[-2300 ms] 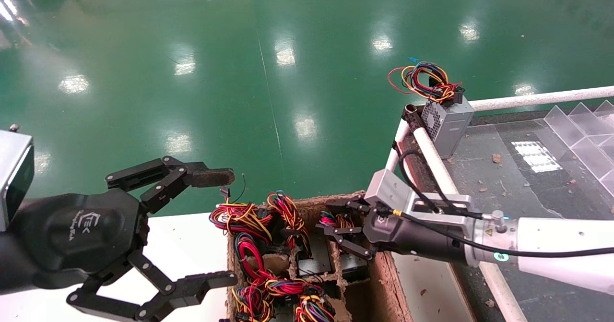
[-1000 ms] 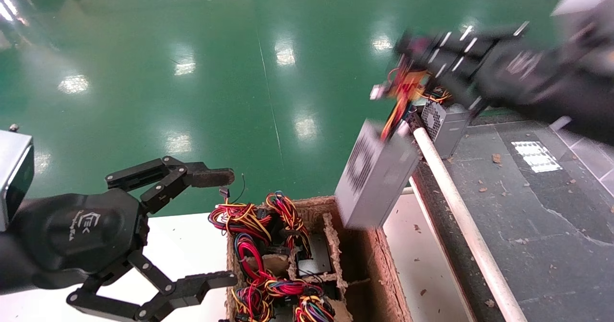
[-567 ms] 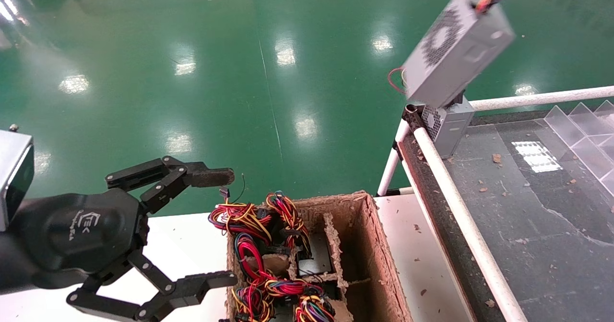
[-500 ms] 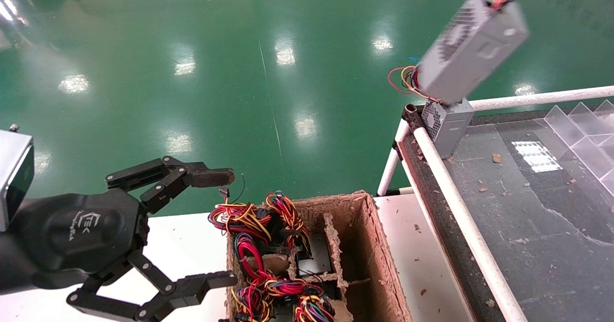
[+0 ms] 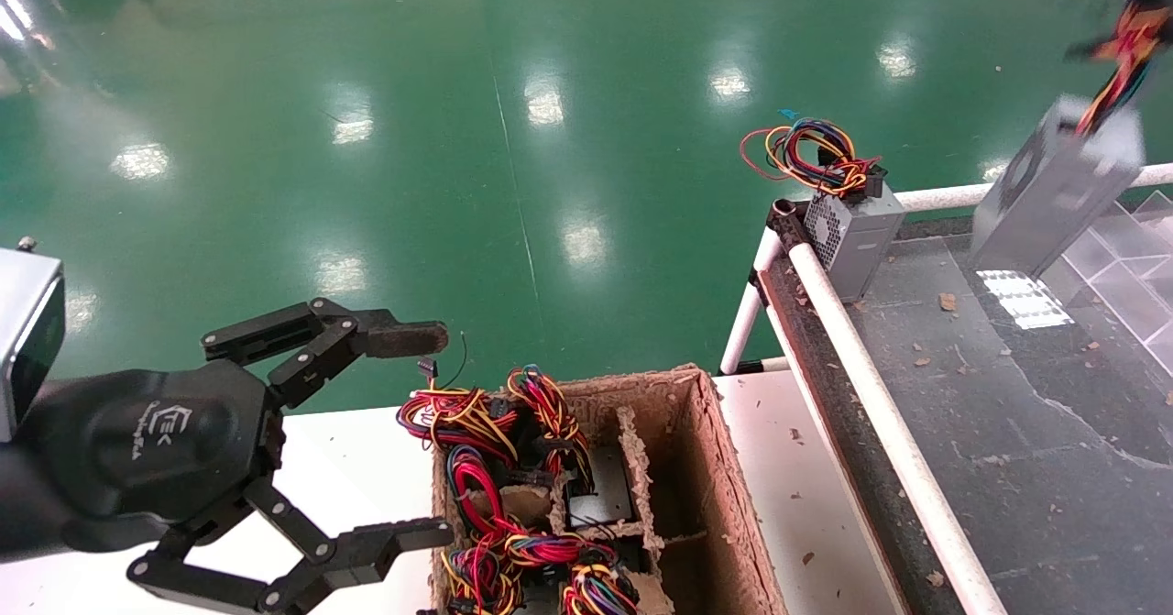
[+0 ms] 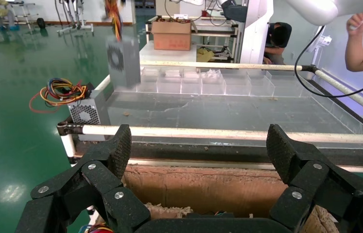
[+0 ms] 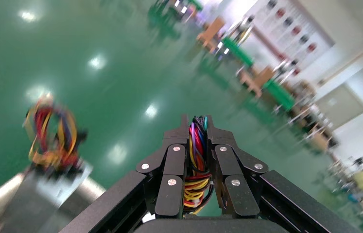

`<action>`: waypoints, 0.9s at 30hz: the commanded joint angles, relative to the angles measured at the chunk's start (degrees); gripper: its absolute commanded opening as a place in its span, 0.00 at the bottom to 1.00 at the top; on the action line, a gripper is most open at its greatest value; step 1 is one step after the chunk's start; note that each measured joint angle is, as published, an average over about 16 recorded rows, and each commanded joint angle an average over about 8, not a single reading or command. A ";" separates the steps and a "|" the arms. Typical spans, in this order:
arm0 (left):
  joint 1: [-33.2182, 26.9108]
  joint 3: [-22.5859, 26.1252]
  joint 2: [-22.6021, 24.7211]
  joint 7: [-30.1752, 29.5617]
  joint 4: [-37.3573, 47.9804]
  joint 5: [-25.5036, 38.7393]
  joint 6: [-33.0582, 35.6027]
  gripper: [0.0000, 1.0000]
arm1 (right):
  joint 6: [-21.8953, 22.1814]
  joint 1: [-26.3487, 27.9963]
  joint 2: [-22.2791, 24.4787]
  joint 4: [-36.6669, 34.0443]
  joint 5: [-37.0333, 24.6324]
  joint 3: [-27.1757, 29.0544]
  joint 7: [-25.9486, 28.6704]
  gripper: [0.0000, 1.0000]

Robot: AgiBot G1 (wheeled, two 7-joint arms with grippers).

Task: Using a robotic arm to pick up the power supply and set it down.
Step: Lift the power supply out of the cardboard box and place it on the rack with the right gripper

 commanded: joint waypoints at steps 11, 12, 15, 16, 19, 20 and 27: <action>0.00 0.01 0.00 0.00 0.00 0.00 0.00 1.00 | -1.24 3.36 -6.10 -9.61 -5.15 -4.50 -4.70 0.00; 0.00 0.01 0.00 0.00 0.00 -0.01 0.00 1.00 | -1.35 3.87 -6.64 -10.24 -5.38 -4.73 -5.03 0.00; 0.00 0.01 0.00 0.00 0.00 -0.01 0.00 1.00 | -1.45 5.39 -8.23 -11.97 -6.17 -5.43 -5.98 0.00; 0.00 0.01 0.00 0.01 0.00 -0.01 0.00 1.00 | -1.41 5.89 -8.75 -12.54 -6.47 -5.65 -6.28 0.00; 0.00 0.01 0.00 0.01 0.00 -0.01 0.00 1.00 | -1.12 7.48 -10.37 -14.51 -7.39 -6.29 -7.13 0.00; 0.00 0.01 0.00 0.01 0.00 -0.01 -0.01 1.00 | -1.03 8.03 -10.92 -15.26 -7.66 -6.48 -7.39 0.00; 0.00 0.02 -0.01 0.01 0.00 -0.01 -0.01 1.00 | 0.11 11.60 -14.89 -21.22 -9.00 -7.43 -9.72 0.00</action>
